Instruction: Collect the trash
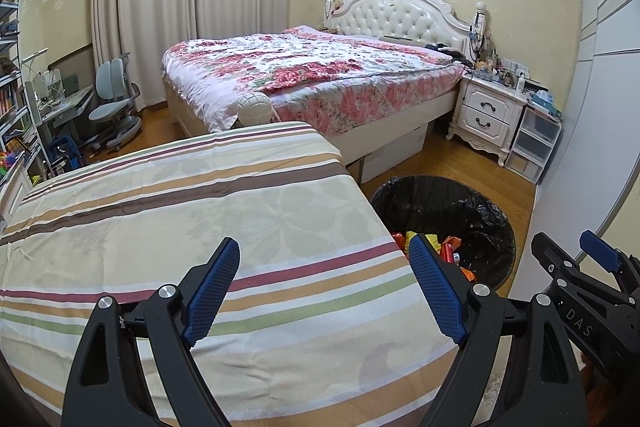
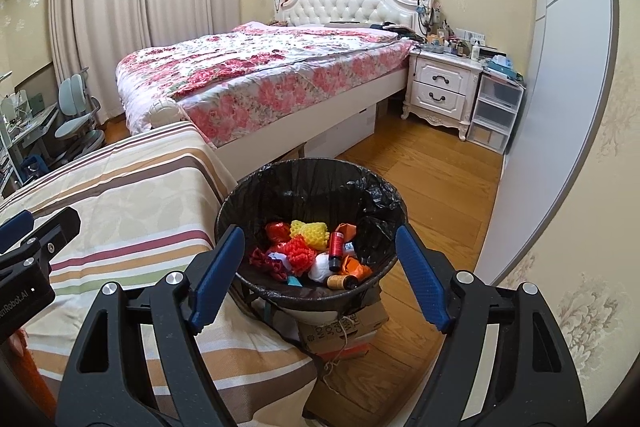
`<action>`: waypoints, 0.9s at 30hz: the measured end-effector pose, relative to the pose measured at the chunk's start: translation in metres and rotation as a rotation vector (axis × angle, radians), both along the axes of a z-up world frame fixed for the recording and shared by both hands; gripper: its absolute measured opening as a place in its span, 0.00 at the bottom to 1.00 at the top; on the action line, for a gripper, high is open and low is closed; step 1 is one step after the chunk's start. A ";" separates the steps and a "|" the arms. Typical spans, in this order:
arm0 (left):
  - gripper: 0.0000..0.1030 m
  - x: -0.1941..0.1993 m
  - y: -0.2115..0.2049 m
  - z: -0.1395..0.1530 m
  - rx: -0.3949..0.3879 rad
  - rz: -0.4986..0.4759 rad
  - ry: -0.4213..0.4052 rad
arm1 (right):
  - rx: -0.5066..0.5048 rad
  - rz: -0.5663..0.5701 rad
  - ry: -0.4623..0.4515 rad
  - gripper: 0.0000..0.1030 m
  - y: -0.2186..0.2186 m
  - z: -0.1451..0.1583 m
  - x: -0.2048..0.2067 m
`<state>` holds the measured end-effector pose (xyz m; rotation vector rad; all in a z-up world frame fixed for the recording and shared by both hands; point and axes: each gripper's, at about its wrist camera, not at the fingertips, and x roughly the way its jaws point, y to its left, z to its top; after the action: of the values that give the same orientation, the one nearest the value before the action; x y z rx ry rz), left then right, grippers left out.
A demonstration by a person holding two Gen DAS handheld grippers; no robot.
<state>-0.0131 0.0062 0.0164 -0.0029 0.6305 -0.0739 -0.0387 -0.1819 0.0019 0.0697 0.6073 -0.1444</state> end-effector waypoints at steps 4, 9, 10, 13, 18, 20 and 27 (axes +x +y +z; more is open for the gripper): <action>0.81 0.000 0.000 0.000 0.000 0.001 0.002 | 0.000 0.000 0.000 0.74 0.000 0.000 0.000; 0.81 -0.001 0.001 0.000 -0.001 0.000 0.000 | -0.001 0.000 0.000 0.74 0.000 0.000 0.000; 0.81 -0.001 0.001 0.000 -0.002 0.000 0.001 | 0.000 0.000 0.000 0.74 0.000 0.000 0.000; 0.81 -0.001 0.001 0.000 -0.002 0.001 0.001 | 0.000 -0.001 0.000 0.74 0.000 0.000 0.000; 0.81 -0.001 0.001 0.000 -0.003 0.000 0.000 | 0.001 -0.001 -0.001 0.74 0.000 0.000 0.000; 0.81 -0.001 0.001 0.000 -0.002 0.000 -0.001 | 0.000 0.000 -0.001 0.74 0.000 0.000 0.000; 0.81 -0.004 0.001 0.001 -0.004 0.000 -0.004 | 0.002 0.000 -0.005 0.74 0.001 0.001 0.000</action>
<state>-0.0170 0.0069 0.0173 -0.0070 0.6267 -0.0749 -0.0391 -0.1807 0.0027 0.0717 0.6023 -0.1442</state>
